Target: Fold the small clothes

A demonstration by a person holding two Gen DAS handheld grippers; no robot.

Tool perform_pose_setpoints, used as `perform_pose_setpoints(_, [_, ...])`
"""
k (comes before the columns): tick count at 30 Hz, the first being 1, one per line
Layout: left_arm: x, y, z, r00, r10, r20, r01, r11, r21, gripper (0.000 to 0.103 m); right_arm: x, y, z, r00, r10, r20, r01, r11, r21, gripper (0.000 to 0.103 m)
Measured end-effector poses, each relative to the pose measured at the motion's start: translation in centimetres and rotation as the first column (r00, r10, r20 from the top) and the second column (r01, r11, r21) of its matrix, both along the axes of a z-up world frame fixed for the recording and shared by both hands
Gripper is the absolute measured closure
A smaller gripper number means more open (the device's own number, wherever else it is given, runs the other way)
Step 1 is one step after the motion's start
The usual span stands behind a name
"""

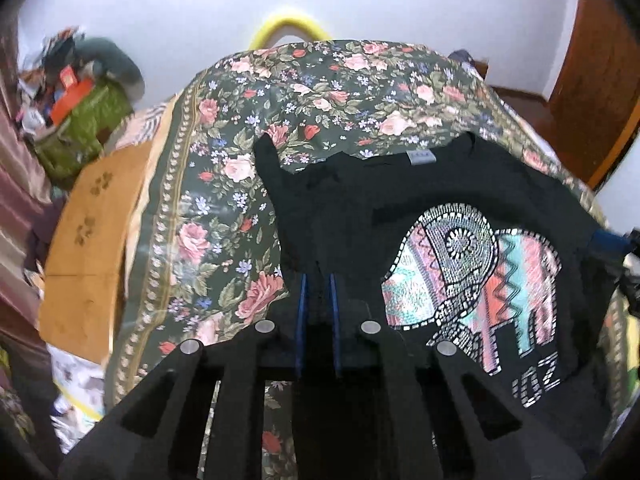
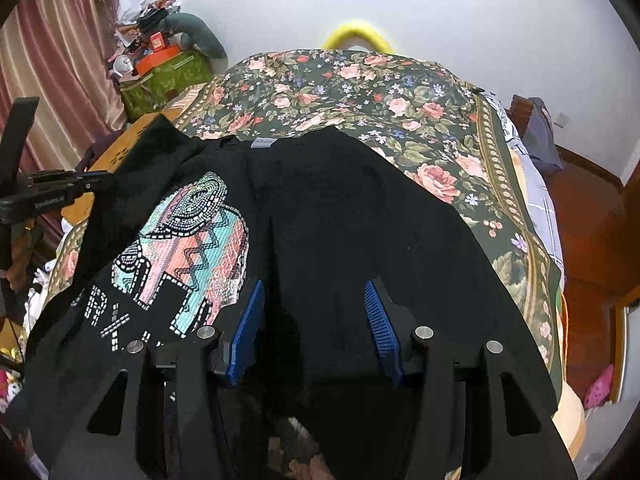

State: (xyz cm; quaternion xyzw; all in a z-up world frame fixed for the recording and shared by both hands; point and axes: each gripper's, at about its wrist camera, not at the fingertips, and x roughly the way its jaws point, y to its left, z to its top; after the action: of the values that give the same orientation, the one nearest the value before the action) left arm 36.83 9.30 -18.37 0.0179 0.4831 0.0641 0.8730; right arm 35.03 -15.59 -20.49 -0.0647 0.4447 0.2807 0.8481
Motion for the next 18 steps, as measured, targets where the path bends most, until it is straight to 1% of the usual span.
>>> perform_pose_setpoints(1, [-0.2, 0.0, -0.1, 1.0, 0.007, -0.005, -0.006, 1.0, 0.011, 0.085, -0.1, -0.1, 0.0, 1.0, 0.0, 0.002, 0.0, 1.0, -0.001, 0.055])
perform_pose_setpoints(2, [-0.3, 0.2, -0.1, 1.0, 0.014, -0.007, -0.014, 1.0, 0.003, 0.081, -0.3, -0.1, 0.1, 1.0, 0.002, 0.004, -0.002, 1.0, -0.005, 0.055])
perform_pose_setpoints(3, [-0.5, 0.6, -0.1, 1.0, 0.024, -0.008, -0.024, 1.0, -0.011, 0.074, -0.5, -0.1, 0.1, 1.0, 0.006, 0.009, -0.006, 1.0, -0.011, 0.055])
perform_pose_setpoints(4, [-0.8, 1.1, 0.0, 0.999, 0.036, -0.006, -0.036, 0.999, -0.03, 0.07, -0.7, -0.1, 0.2, 1.0, 0.01, 0.014, -0.01, 1.0, -0.016, 0.055])
perform_pose_setpoints(7, [-1.5, 2.6, 0.0, 0.999, 0.051, -0.017, -0.053, 0.994, -0.096, 0.069, -1.1, 0.1, 0.3, 0.999, 0.022, 0.023, -0.022, 1.0, -0.019, 0.055])
perform_pose_setpoints(10, [-2.3, 4.3, -0.5, 0.996, 0.073, -0.045, -0.08, 0.98, -0.181, 0.069, -1.2, 0.3, 0.2, 0.999, 0.031, 0.024, -0.03, 0.999, -0.011, 0.055])
perform_pose_setpoints(11, [-2.5, 5.3, -1.0, 0.995, 0.086, -0.06, -0.097, 0.969, -0.229, 0.069, -1.2, 0.5, 0.2, 0.999, 0.033, 0.026, -0.033, 0.999, -0.007, 0.055])
perform_pose_setpoints(12, [-2.6, 5.7, -1.3, 0.993, 0.093, -0.069, -0.108, 0.96, -0.257, 0.069, -1.3, 0.6, 0.1, 0.999, 0.036, 0.026, -0.036, 0.999, -0.003, 0.055])
perform_pose_setpoints(13, [-2.7, 6.3, -1.8, 0.991, 0.105, -0.081, -0.125, 0.947, -0.297, 0.069, -1.3, 0.7, 0.0, 0.999, 0.037, 0.025, -0.037, 0.999, 0.0, 0.055])
perform_pose_setpoints(16, [-2.7, 8.3, -3.4, 0.984, 0.141, -0.111, -0.175, 0.893, -0.415, 0.069, -1.2, 1.2, -0.4, 0.999, 0.044, 0.017, -0.044, 0.999, 0.002, 0.055])
perform_pose_setpoints(17, [-2.5, 9.0, -4.1, 0.981, 0.153, -0.122, -0.193, 0.866, -0.461, 0.069, -1.2, 1.3, -0.5, 0.999, 0.046, 0.015, -0.046, 0.999, 0.002, 0.055])
perform_pose_setpoints(18, [-2.3, 9.3, -4.6, 0.979, 0.159, -0.129, -0.202, 0.848, -0.49, 0.069, -1.1, 1.5, -0.7, 0.999, 0.048, 0.013, -0.048, 0.999, 0.001, 0.055])
